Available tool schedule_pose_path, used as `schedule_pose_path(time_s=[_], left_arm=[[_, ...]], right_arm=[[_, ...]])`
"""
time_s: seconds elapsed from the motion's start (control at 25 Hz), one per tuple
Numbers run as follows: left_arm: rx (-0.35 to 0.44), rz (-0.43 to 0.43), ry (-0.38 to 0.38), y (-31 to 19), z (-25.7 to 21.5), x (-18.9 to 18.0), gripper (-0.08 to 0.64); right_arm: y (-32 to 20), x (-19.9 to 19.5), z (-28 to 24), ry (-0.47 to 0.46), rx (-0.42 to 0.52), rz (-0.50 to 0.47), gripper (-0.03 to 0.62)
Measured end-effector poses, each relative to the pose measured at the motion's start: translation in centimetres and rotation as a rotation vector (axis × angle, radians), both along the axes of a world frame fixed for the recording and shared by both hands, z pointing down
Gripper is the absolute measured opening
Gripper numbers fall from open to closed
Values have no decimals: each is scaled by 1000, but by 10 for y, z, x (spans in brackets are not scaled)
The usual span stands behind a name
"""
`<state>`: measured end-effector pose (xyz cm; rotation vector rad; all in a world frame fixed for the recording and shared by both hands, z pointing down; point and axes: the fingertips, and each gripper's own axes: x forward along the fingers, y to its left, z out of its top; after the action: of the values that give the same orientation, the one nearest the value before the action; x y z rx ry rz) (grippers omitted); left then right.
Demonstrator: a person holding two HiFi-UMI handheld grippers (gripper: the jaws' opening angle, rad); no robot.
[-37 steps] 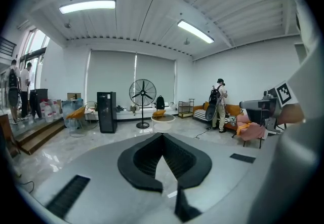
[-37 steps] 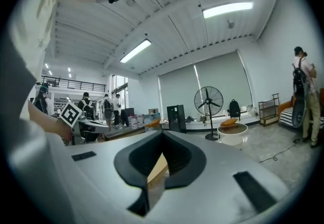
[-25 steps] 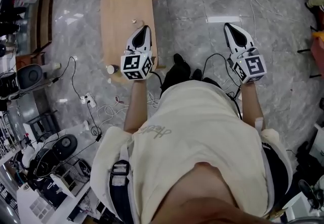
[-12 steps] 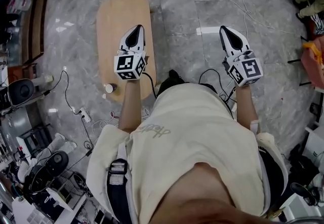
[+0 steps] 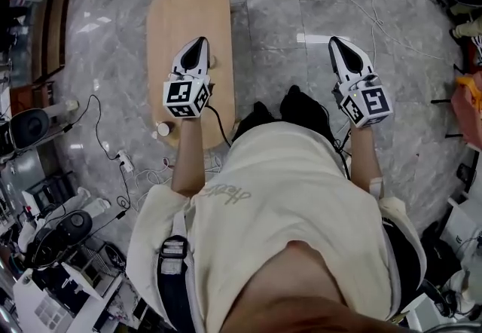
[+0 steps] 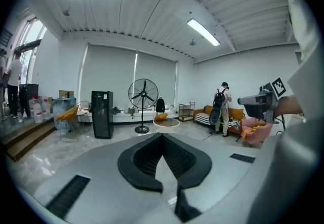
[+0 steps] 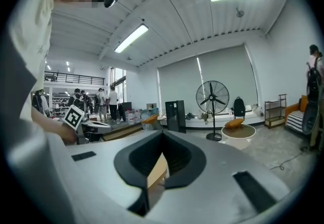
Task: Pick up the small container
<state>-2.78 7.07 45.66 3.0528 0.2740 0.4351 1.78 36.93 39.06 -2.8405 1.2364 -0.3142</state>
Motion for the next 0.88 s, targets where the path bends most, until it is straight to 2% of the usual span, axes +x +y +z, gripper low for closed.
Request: schedule_pose_path(time_s=[0.24, 0.44, 0.6, 0.72, 0.88], left_arm=[[43, -95, -19, 1, -11, 46, 3], [52, -222, -9, -9, -35, 87, 3], [77, -323, -19, 12, -34, 121, 3], [95, -366, -23, 25, -37, 131, 3], [66, -349, -71, 28, -29, 119, 5]], right_arm=[[2, 77, 17, -52, 41, -60, -2], [-3, 161, 2, -2, 36, -172, -2], [17, 223, 10, 9, 31, -219, -1], [18, 246, 26, -29, 41, -261, -2], [-8, 251, 41, -61, 26, -334, -2]])
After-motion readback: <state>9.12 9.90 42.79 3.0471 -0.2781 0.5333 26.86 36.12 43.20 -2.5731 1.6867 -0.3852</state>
